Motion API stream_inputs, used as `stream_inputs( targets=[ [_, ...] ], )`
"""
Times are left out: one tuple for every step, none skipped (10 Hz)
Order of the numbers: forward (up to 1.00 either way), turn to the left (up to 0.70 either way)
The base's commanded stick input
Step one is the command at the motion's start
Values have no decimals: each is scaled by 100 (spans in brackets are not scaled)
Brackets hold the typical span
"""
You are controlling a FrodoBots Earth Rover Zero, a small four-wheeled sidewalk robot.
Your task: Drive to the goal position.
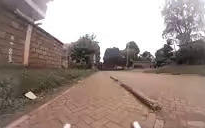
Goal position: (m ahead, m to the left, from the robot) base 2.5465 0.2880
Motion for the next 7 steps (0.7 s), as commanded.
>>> stream_inputs(
  targets=[
    [50,10],
    [50,3],
    [50,1],
    [50,0],
    [50,28],
    [50,43],
    [50,48]
  ],
)
